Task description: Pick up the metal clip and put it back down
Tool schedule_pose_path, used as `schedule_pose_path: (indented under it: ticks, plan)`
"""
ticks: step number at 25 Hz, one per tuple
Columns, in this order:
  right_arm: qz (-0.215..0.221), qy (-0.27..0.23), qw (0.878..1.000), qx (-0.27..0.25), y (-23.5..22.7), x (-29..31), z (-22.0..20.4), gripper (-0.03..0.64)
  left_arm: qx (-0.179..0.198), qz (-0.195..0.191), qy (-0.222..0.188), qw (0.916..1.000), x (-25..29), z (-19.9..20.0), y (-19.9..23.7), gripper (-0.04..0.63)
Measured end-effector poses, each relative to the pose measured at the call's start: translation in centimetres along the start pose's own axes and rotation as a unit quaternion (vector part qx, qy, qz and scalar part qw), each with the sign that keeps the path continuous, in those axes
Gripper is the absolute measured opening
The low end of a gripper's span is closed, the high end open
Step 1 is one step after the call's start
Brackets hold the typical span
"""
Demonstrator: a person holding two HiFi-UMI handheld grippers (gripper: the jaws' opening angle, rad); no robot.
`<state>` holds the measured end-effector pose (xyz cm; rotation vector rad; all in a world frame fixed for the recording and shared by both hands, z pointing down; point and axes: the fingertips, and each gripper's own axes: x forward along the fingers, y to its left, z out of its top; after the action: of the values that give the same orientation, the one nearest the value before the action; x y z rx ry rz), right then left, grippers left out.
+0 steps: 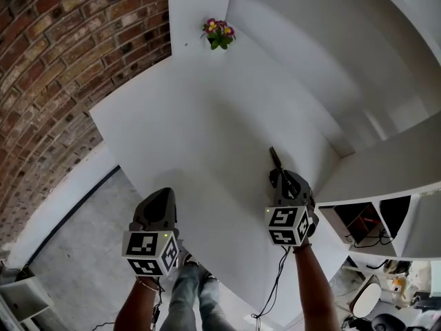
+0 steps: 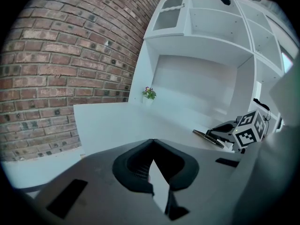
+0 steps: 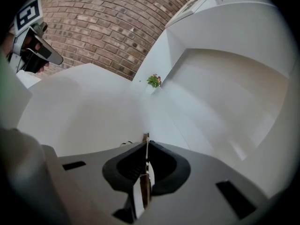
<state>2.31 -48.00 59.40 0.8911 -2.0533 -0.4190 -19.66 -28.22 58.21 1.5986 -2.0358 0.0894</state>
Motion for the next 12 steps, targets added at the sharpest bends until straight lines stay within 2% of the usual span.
schedule_pose_path:
  ticks: [12]
  plan:
    - [0.021,-0.003,0.999,0.025,1.3,0.0,-0.1,0.035,-0.005,0.003,-0.003,1.0000,-0.3,-0.4,0.7,0.002]
